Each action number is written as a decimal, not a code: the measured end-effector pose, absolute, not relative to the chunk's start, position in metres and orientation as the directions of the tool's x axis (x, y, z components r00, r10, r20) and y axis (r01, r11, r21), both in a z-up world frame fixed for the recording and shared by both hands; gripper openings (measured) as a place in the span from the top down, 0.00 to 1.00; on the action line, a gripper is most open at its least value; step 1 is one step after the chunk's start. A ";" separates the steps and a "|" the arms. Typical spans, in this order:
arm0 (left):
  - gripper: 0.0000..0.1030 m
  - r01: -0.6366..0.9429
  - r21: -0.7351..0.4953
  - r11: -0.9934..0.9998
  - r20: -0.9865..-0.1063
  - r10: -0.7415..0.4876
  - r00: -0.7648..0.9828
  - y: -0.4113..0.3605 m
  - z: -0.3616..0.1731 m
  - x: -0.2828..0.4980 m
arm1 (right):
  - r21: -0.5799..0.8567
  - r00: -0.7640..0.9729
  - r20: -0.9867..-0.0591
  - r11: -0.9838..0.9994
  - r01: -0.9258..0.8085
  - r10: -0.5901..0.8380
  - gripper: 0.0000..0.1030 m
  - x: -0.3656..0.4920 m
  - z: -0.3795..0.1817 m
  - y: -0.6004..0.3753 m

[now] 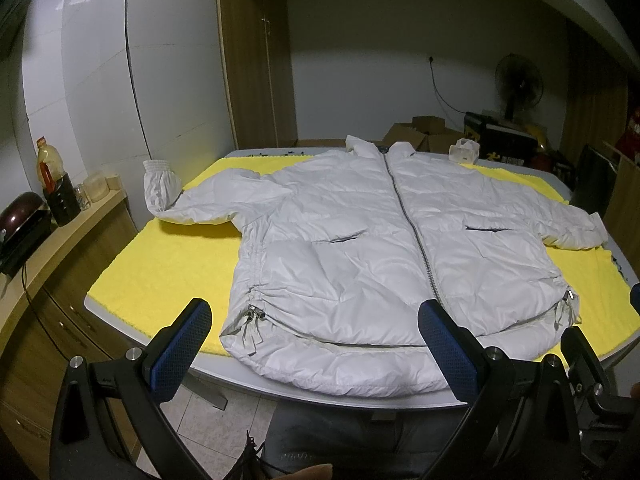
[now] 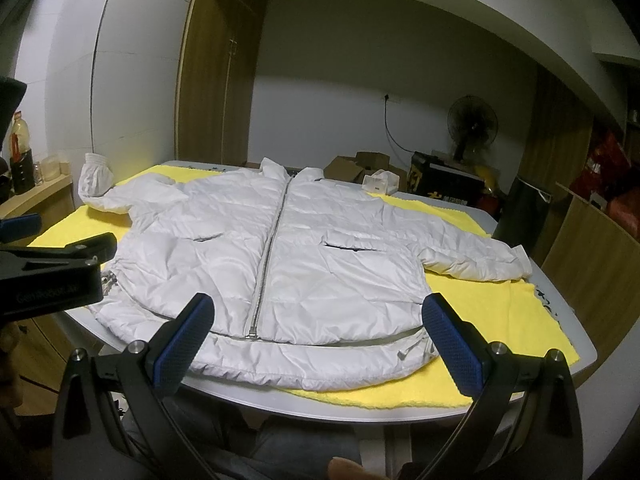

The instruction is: Fold large clothes

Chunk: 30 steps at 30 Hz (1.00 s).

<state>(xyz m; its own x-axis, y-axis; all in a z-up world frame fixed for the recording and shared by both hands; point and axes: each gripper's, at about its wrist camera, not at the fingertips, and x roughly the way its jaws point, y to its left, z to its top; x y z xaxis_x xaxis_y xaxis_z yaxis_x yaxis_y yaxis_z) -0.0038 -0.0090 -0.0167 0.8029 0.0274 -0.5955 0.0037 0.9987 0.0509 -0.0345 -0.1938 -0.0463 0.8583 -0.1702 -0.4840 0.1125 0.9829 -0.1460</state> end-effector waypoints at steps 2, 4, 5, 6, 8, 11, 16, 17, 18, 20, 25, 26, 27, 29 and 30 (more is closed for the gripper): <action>0.00 0.004 0.050 0.999 -0.597 0.027 0.802 -0.007 -0.015 0.000 | -0.147 0.858 -0.483 0.982 0.117 -0.174 0.00 -0.035 -0.047 -0.193; 0.00 0.001 0.051 0.999 -0.596 0.030 0.802 -0.007 -0.015 0.000 | -0.145 0.856 -0.484 0.981 0.126 -0.182 0.00 -0.034 -0.047 -0.196; 0.00 0.000 0.047 0.999 -0.596 0.028 0.802 -0.006 -0.014 0.000 | -0.144 0.855 -0.486 0.981 0.129 -0.184 0.00 -0.033 -0.048 -0.197; 0.00 -0.002 0.045 0.999 -0.596 0.028 0.803 -0.005 -0.014 0.000 | -0.145 0.854 -0.486 0.980 0.133 -0.188 0.00 -0.033 -0.047 -0.198; 0.00 -0.005 0.044 0.999 -0.595 0.030 0.803 -0.006 -0.014 -0.001 | -0.147 0.855 -0.482 0.979 0.139 -0.194 0.00 -0.034 -0.046 -0.198; 0.00 -0.006 0.044 0.999 -0.593 0.031 0.804 -0.007 -0.015 -0.002 | -0.153 0.857 -0.475 0.978 0.144 -0.201 0.00 -0.035 -0.045 -0.199; 0.00 -0.002 0.048 0.999 -0.598 0.031 0.801 -0.007 -0.016 -0.002 | -0.156 0.856 -0.473 0.976 0.149 -0.207 0.00 -0.035 -0.045 -0.199; 0.00 -0.003 0.049 0.999 -0.598 0.032 0.801 -0.007 -0.017 -0.002 | -0.156 0.856 -0.474 0.976 0.150 -0.207 0.00 -0.035 -0.046 -0.200; 0.00 -0.004 0.049 0.999 -0.598 0.032 0.801 -0.007 -0.017 -0.002 | -0.158 0.855 -0.474 0.976 0.151 -0.208 0.00 -0.035 -0.045 -0.199; 0.00 -0.007 0.050 0.999 -0.598 0.036 0.801 -0.007 -0.018 -0.002 | -0.158 0.856 -0.473 0.976 0.152 -0.210 0.00 -0.035 -0.045 -0.199; 0.00 -0.009 0.050 0.999 -0.602 0.037 0.798 -0.003 -0.013 -0.002 | -0.158 0.856 -0.472 0.976 0.153 -0.210 0.00 -0.035 -0.045 -0.199; 0.00 -0.010 0.050 0.999 -0.601 0.038 0.798 -0.003 -0.013 -0.002 | -0.158 0.856 -0.471 0.976 0.153 -0.210 0.00 -0.035 -0.045 -0.199; 0.00 -0.011 0.049 0.999 -0.601 0.039 0.799 -0.002 -0.013 -0.002 | -0.159 0.857 -0.471 0.975 0.153 -0.211 0.00 -0.036 -0.045 -0.199; 0.00 -0.015 0.048 0.999 -0.601 0.041 0.798 -0.001 -0.013 -0.002 | -0.158 0.856 -0.471 0.975 0.153 -0.211 0.00 -0.035 -0.045 -0.198; 0.00 -0.017 0.048 0.999 -0.602 0.042 0.797 -0.001 -0.013 -0.002 | -0.159 0.856 -0.472 0.975 0.153 -0.211 0.00 -0.035 -0.045 -0.199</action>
